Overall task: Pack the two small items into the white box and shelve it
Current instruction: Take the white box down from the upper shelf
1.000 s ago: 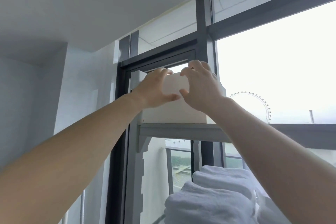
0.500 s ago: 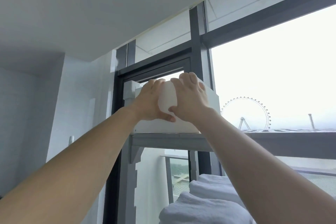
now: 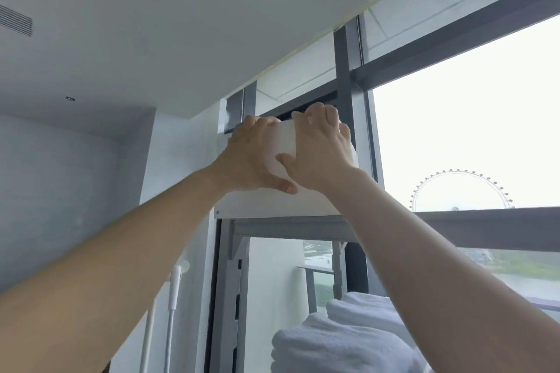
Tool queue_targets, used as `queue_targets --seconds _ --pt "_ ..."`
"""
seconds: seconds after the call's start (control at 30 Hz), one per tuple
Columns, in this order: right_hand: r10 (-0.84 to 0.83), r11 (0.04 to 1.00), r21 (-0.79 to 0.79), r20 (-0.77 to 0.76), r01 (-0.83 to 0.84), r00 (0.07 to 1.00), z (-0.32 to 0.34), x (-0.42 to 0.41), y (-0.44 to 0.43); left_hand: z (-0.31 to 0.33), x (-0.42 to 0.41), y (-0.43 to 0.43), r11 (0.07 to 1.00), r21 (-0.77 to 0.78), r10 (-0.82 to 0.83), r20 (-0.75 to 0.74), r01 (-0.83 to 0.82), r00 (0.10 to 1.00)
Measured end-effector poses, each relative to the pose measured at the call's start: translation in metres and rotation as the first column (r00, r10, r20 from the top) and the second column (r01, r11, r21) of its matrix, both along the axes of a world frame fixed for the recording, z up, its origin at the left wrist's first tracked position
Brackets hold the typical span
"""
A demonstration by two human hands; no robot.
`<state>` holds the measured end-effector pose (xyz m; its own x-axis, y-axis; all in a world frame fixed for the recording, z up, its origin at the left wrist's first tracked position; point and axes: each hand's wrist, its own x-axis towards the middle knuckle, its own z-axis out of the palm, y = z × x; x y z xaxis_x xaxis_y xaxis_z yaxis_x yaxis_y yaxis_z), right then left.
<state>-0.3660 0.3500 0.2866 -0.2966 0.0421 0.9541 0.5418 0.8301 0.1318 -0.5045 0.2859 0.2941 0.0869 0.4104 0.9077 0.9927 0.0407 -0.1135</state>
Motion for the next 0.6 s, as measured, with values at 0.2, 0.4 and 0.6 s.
queue_targets --seconds 0.2,0.4,0.6 --pt "0.085 0.993 0.091 -0.097 -0.076 0.992 -0.017 0.016 -0.029 -0.025 0.032 -0.035 0.992 0.11 0.049 0.074 -0.057 0.996" --pt "0.106 0.985 0.144 -0.097 -0.091 0.99 -0.036 0.028 -0.061 -0.049 0.05 -0.065 0.984 0.169 0.038 0.079 -0.051 0.996" --pt "0.109 0.983 0.159 -0.104 -0.091 0.989 -0.058 0.043 -0.111 -0.074 0.065 -0.113 0.983 0.184 0.007 0.099 -0.025 0.995"
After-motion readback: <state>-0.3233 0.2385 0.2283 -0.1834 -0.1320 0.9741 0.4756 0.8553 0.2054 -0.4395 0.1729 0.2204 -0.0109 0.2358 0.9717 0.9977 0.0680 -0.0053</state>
